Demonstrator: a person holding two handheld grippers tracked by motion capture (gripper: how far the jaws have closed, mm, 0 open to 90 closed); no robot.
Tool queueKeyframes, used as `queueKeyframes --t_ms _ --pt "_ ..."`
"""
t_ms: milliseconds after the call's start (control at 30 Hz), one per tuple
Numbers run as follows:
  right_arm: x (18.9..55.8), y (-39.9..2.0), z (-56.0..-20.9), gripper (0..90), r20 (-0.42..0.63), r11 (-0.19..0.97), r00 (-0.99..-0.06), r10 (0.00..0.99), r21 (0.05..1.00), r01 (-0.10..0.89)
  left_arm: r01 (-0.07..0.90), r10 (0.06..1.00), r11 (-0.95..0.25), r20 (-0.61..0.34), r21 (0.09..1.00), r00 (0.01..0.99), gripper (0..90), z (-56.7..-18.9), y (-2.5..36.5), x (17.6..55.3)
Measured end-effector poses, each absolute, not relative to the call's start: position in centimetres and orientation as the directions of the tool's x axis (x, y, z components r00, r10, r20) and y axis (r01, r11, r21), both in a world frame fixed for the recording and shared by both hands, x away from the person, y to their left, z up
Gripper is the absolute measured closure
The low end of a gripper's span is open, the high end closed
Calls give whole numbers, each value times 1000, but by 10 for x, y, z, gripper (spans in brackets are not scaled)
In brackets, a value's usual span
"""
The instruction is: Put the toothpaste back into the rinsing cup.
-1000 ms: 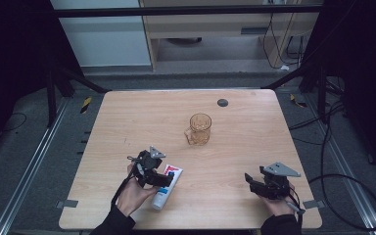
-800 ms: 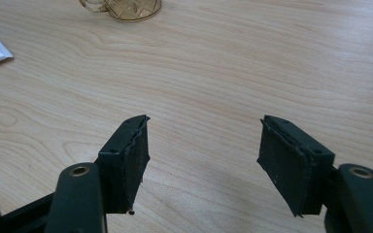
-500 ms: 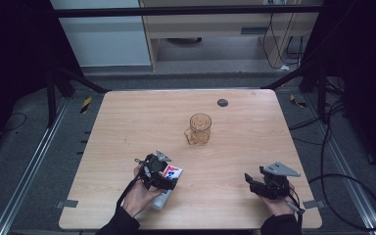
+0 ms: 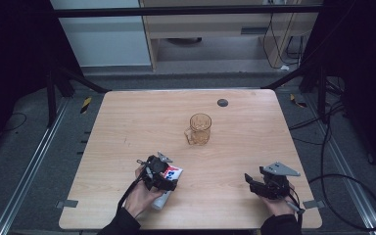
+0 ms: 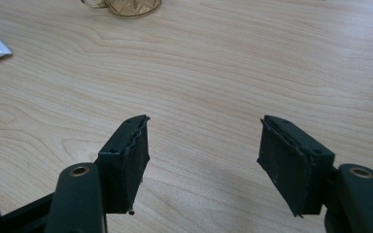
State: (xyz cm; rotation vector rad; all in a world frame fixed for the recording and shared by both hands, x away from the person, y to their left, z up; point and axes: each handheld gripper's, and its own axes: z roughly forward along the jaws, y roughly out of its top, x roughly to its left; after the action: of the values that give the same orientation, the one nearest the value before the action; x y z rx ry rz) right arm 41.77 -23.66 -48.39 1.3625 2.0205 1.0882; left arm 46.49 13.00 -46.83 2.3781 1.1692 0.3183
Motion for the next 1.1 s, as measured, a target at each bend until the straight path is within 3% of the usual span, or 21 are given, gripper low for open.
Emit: queueKeyframes --t_ms 1100 --pt "418 -236 -484 351 46 198 -402 915 815 544 699 789 -545 1 463 614 341 -478 123 464"
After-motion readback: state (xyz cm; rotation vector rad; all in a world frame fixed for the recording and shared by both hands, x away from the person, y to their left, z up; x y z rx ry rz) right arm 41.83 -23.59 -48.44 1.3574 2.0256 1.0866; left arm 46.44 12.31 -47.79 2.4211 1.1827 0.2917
